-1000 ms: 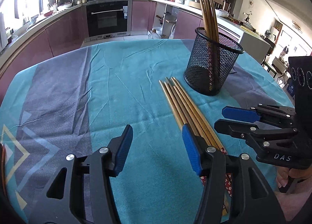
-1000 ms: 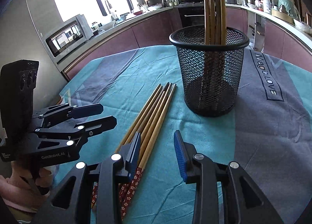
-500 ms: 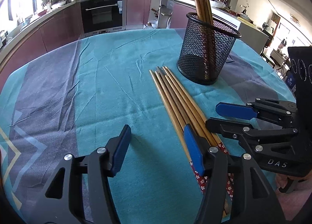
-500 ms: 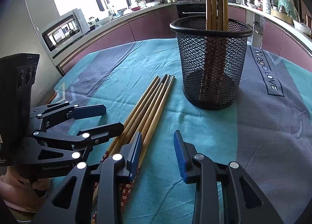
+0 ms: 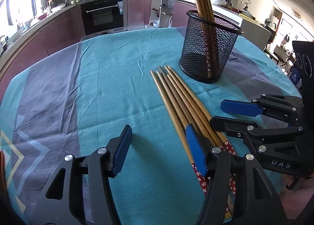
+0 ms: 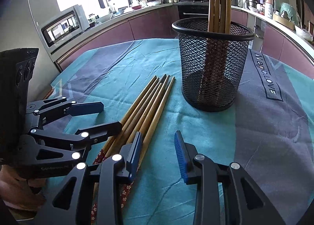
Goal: Organize utensils
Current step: 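Lower both open tools over the chopsticks lying on the tablecloth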
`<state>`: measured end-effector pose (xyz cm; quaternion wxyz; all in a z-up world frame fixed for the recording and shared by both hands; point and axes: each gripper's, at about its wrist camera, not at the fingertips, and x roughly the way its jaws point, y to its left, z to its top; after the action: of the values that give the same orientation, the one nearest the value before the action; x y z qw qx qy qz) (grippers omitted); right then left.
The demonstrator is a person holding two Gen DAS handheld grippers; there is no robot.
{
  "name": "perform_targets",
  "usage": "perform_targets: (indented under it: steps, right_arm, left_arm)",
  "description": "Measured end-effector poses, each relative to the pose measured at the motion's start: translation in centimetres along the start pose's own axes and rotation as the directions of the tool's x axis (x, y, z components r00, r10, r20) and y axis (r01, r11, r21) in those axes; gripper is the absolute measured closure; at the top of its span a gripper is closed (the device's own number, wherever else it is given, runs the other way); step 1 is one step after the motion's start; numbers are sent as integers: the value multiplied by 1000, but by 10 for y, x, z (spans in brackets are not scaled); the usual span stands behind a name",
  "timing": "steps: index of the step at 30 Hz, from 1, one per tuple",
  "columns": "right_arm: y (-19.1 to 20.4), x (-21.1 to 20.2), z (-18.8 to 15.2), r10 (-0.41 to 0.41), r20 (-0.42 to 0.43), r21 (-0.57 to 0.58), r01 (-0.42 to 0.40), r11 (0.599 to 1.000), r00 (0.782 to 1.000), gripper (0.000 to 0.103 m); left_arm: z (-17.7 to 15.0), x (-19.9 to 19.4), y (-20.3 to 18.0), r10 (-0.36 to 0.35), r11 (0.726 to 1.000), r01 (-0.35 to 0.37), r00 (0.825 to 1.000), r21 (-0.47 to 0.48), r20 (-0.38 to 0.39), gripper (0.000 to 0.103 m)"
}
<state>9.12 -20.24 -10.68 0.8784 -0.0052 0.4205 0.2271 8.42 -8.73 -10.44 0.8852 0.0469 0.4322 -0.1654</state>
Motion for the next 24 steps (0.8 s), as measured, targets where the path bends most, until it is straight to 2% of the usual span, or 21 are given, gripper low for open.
perform_targets:
  steps: [5, 10, 15, 24]
  right_arm:
    - [2, 3, 2, -21, -9, -11, 21, 1000, 1000, 72]
    - [3, 5, 4, -34, -14, -20, 33, 999, 999, 73]
    - [4, 8, 6, -47, -21, -30, 47, 998, 999, 78]
    - [9, 20, 19, -63, -26, -47, 62, 997, 998, 79]
  left_arm:
    - [0, 4, -6, 29, 999, -29, 1000, 20, -9, 49]
    - [4, 6, -4, 26, 1000, -26, 1000, 5, -8, 51]
    - [6, 7, -1, 21, 1000, -22, 1000, -8, -8, 58]
    - [13, 12, 3, 21, 1000, -21, 1000, -16, -7, 59]
